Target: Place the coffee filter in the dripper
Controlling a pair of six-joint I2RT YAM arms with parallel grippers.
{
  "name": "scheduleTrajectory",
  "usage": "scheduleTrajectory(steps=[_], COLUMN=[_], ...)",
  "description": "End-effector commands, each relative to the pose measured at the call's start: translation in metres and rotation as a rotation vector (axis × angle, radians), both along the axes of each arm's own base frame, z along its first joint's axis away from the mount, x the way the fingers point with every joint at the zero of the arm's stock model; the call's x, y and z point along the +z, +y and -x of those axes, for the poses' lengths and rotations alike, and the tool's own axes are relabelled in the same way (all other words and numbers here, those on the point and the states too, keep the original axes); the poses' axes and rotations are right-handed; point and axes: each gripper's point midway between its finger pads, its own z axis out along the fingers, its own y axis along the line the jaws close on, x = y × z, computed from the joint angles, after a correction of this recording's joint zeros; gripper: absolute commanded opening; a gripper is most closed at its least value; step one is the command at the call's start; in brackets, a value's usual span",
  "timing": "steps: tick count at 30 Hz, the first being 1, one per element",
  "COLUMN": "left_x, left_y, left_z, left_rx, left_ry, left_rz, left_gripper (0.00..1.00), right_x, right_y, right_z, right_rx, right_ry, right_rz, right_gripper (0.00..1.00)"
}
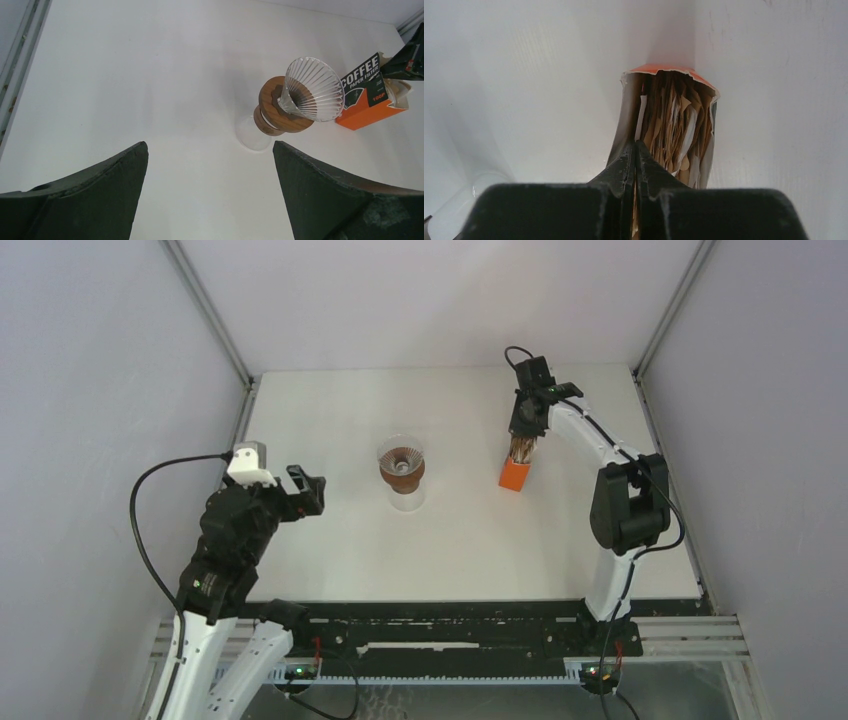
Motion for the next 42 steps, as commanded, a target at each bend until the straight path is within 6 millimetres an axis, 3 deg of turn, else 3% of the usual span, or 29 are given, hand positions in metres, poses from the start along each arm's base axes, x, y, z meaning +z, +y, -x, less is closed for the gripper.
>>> scheduleTrajectory(steps=[1, 11, 23, 31, 42], left_x=[-0.002, -0.002, -0.001, 0.002, 0.008], left_y=[-0.002, -0.002, -0.003, -0.005, -0.013], left_z=[-0.004, -0.004, -0.004, -0.004, -0.002], left_rx=[-0.005, -0.007, -0.012, -0.017, -0.048], left_ry=[-0.013, -0.015, -0.016, -0.023, -0.037], left_rz=[0.011, 0.017, 0.024, 0.041, 0.092], left_gripper=[1.0, 1.0, 1.0, 1.0, 1.0], right_x=[0.025, 0.06, 0.073, 0.112, 0.14], right_y=[-0.002, -0.004, -0.004, 0.0, 0.002], right_z=[-0.011, 0.002, 0.014, 0.034, 0.056], right_rx=[-0.026, -0.005, 0.034, 0.11, 0.183], right_ry=[-0.069, -0.133, -0.148, -0.27, -0.363], right_rz=[-0.015, -0.023, -0.027, -0.089, -0.169], right_gripper=[0.02, 0.0, 0.0, 0.0, 0.0])
